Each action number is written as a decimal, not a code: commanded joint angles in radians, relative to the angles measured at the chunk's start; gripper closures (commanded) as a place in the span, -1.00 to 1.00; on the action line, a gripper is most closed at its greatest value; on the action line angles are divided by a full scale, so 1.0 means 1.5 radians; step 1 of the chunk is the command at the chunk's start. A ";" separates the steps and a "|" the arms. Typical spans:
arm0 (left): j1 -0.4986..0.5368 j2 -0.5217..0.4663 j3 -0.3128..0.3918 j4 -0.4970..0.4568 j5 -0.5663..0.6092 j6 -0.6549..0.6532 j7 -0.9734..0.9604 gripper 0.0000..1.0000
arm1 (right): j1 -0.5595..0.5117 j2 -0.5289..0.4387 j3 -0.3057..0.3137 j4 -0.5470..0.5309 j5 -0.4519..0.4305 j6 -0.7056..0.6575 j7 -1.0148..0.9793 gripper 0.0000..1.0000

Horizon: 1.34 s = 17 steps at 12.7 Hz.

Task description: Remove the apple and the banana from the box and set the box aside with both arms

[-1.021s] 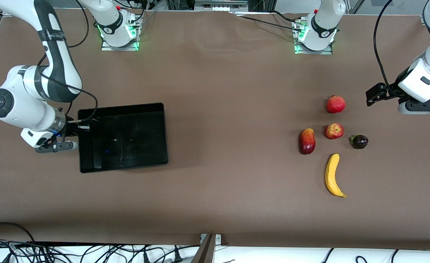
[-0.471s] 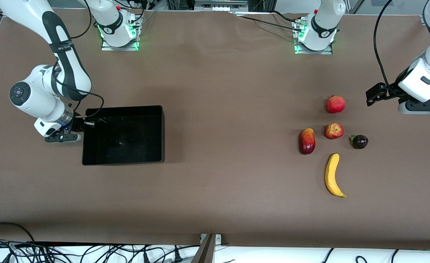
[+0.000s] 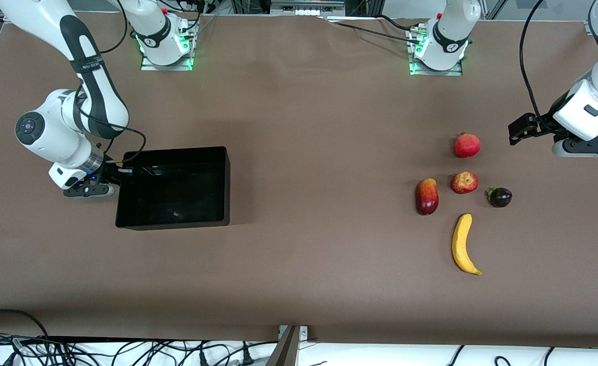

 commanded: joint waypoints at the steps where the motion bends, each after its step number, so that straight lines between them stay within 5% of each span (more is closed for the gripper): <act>1: -0.002 -0.008 0.000 0.007 -0.008 -0.012 0.001 -1.00 | 0.008 -0.043 0.006 0.056 0.006 -0.097 -0.012 -1.00; 7: -0.002 -0.007 0.000 0.009 -0.008 -0.008 0.001 -1.00 | 0.011 -0.117 -0.004 0.285 -0.074 -0.474 0.032 -1.00; 10: 0.004 -0.010 0.001 0.018 -0.009 -0.010 0.011 -1.00 | 0.011 -0.183 -0.003 0.338 -0.113 -0.587 0.035 -1.00; 13: 0.003 -0.008 0.002 0.019 -0.008 -0.003 0.009 -1.00 | 0.011 -0.177 -0.001 0.444 -0.137 -0.683 0.033 -1.00; 17: 0.007 -0.010 0.002 0.011 -0.008 -0.007 0.011 -1.00 | 0.015 -0.182 0.004 0.448 -0.130 -0.706 0.054 -1.00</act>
